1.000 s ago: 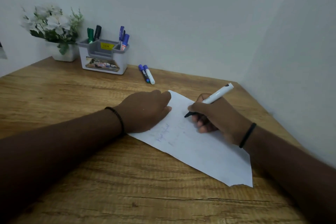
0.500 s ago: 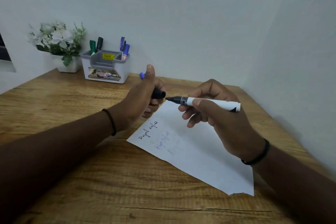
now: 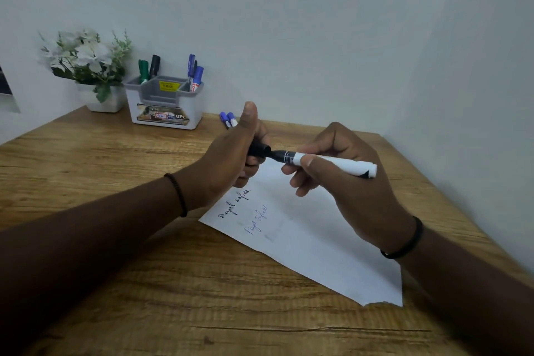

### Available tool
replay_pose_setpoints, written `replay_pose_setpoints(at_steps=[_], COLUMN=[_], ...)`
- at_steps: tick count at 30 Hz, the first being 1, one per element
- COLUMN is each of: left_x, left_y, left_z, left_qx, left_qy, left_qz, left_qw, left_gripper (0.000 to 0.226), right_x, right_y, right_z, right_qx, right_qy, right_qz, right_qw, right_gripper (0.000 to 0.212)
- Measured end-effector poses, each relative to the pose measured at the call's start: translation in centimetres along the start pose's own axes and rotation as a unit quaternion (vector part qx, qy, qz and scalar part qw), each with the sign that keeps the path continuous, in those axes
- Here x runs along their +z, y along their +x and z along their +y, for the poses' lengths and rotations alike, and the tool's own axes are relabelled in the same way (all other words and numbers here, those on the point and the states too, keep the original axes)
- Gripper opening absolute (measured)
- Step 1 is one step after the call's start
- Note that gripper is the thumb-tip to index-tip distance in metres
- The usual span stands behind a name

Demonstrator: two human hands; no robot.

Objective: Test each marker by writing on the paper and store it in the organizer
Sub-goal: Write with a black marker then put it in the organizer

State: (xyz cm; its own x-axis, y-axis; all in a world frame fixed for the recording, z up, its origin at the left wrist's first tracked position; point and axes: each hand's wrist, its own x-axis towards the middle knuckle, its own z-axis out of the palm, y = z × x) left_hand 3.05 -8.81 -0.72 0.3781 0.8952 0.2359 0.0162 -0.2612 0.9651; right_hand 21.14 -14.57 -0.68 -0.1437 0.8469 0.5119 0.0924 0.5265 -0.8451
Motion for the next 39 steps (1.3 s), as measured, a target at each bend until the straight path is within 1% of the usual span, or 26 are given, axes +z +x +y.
replay_pose_setpoints(at_steps=[2,5,8,11,13,15,17,19,22,24,25,26,28,29,31,32,34,36,39], left_x=[0.4,1.0,1.5,2.1,2.2,1.9,1.3,0.3,-1.8,-3.0,-3.4,-3.6,-4.1,-4.4,-5.4,-6.0,-7.5,-8.9,-10.6], left_y=[-0.2,-0.5,-0.9,-0.9,-0.7,-0.3,0.0,0.3,1.0,1.5,1.7,1.7,1.6,1.6,1.9,2.0,2.2,2.5,2.9], left_z=[0.0,-0.1,-0.2,-0.4,-0.6,-0.8,-1.1,-1.0,-0.5,-0.3,-0.3,-0.1,0.4,0.7,1.1,1.1,0.5,-0.4,-1.5], left_qx=[0.002,0.005,0.007,0.000,0.007,0.026,0.056,0.098,0.151,0.162,0.164,0.166,0.167,0.159,0.126,0.110,0.080,0.042,0.006], left_qy=[0.011,0.043,0.036,0.033,0.084,0.145,0.203,0.266,0.305,0.293,0.286,0.283,0.253,0.202,0.048,-0.019,-0.073,-0.066,-0.025], left_qz=[-0.009,-0.015,-0.001,0.026,0.040,0.041,0.042,0.051,0.086,0.099,0.100,0.100,0.097,0.098,0.125,0.154,0.222,0.269,0.288], left_qw=[1.000,0.999,0.999,0.999,0.996,0.988,0.977,0.958,0.936,0.937,0.939,0.939,0.948,0.961,0.983,0.982,0.969,0.960,0.957], left_gripper=[0.066,0.063,0.057,0.049,0.048,0.047,0.046,0.045,0.039,0.033,0.028,0.024,0.025,0.028,0.035,0.039,0.041,0.030,0.018], right_x=[0.1,0.1,0.2,0.2,0.3,0.3,0.4,0.5,0.8,1.1,1.4,1.9,3.2,3.8,4.9,5.3,6.2,7.0,8.3], right_y=[0.0,0.0,-0.1,-0.1,-0.1,0.1,0.1,0.0,-0.2,0.3,0.7,1.2,2.6,3.4,5.2,6.2,8.1,10.2,13.6], right_z=[0.4,0.8,1.1,1.3,1.2,1.0,1.0,1.0,0.7,0.2,0.0,-0.3,-0.4,-0.5,-0.8,-1.0,-1.4,-1.4,-0.7], right_qx=[-0.007,-0.033,-0.051,-0.118,-0.159,-0.163,-0.129,-0.079,-0.017,0.031,0.056,0.081,0.134,0.158,0.184,0.187,0.176,0.152,0.115], right_qy=[-0.023,-0.073,-0.130,-0.240,-0.285,-0.300,-0.295,-0.229,-0.100,-0.032,-0.018,-0.018,-0.024,-0.017,0.006,0.017,0.021,0.010,0.002], right_qz=[-0.006,-0.013,-0.015,-0.024,-0.024,-0.024,-0.040,-0.077,-0.131,-0.133,-0.123,-0.106,-0.077,-0.074,-0.091,-0.101,-0.117,-0.120,-0.078], right_qw=[1.000,0.997,0.990,0.963,0.945,0.940,0.946,0.967,0.986,0.990,0.991,0.991,0.988,0.985,0.979,0.977,0.977,0.981,0.990], right_gripper=[0.010,0.005,0.013,0.027,0.032,0.030,0.024,0.018,0.038,0.047,0.043,0.035,0.021,0.021,0.027,0.029,0.025,0.016,0.013])
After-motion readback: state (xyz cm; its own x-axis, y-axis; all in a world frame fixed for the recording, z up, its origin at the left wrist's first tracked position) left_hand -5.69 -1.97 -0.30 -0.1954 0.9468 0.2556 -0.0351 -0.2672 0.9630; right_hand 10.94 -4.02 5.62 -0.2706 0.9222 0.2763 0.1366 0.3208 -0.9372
